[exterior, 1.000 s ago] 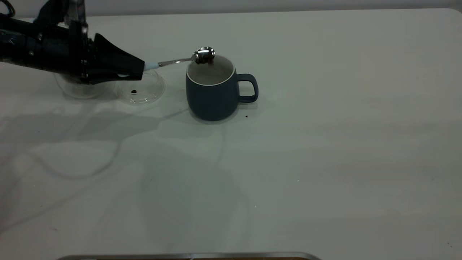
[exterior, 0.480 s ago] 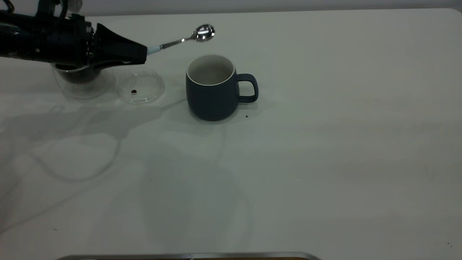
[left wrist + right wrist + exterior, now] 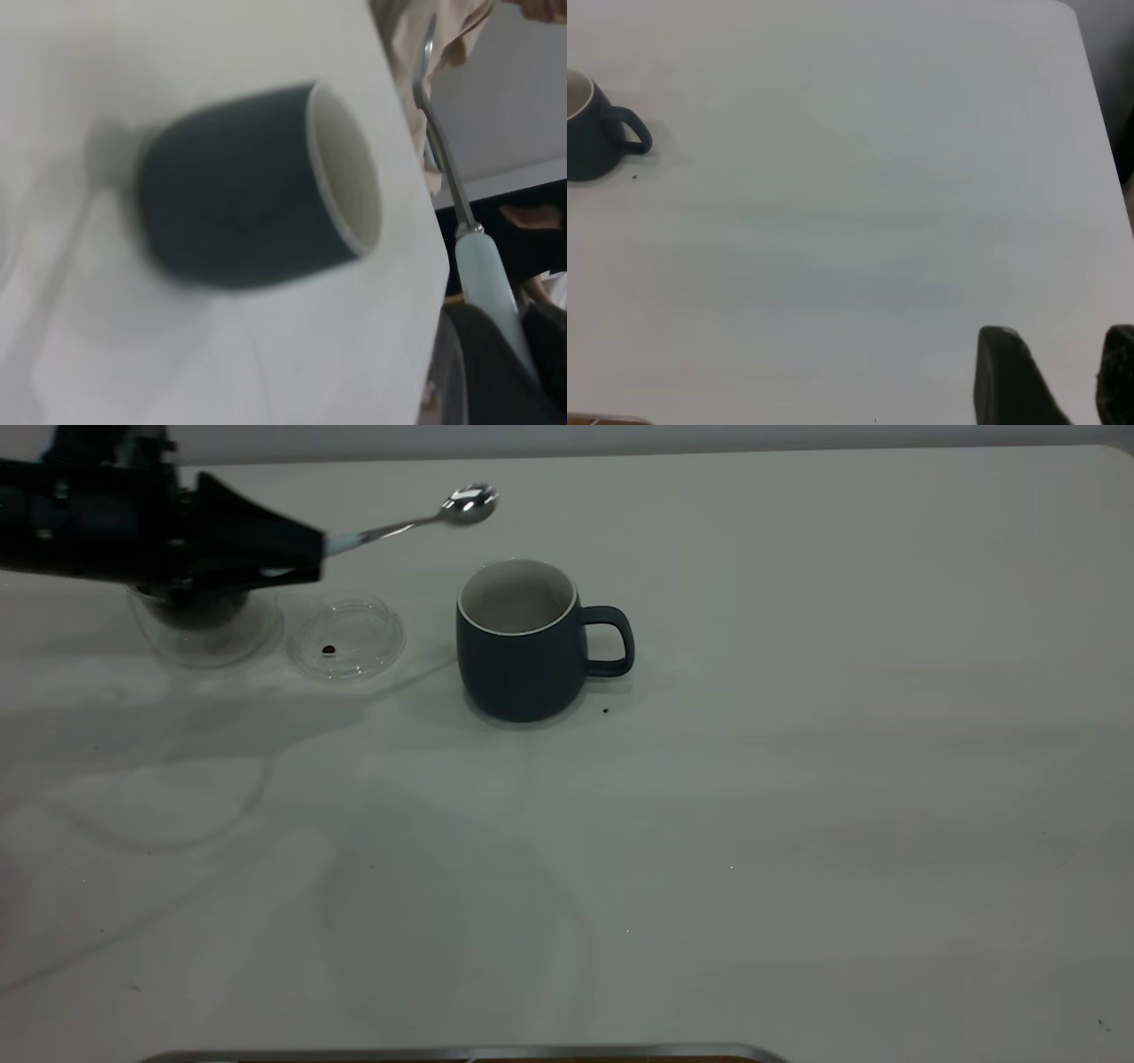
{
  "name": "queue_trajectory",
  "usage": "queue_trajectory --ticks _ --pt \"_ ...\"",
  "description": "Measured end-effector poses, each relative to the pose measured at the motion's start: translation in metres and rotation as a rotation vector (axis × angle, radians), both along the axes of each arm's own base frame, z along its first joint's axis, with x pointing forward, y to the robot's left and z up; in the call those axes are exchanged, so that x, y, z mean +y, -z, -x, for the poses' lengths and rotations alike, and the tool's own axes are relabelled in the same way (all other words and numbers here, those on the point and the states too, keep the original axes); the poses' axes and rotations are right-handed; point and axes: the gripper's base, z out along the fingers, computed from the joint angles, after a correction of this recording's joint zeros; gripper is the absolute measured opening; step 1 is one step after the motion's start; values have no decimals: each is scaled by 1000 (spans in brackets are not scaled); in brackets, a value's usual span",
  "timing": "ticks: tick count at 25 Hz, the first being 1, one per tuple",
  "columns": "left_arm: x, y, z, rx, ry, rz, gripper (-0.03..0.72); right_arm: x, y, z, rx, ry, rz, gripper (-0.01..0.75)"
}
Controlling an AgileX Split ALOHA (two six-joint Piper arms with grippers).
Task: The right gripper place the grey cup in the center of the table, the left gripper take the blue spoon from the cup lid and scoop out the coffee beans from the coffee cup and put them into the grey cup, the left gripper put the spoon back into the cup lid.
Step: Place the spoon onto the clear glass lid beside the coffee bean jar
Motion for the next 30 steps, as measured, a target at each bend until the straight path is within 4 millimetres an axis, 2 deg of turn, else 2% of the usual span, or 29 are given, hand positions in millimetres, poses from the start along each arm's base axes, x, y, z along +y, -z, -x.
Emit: queue_trajectory --ticks 8,17,24,30 --pt "48 -21 4 56 -80 -32 130 0 0 0 0 0 0 281" --pt "91 -18 18 90 -129 -71 130 0 0 0 0 0 0 281" --pt "95 -12 21 161 -138 -73 130 0 0 0 0 0 0 281" --pt "86 25 24 287 -168 -60 130 0 0 0 0 0 0 281"
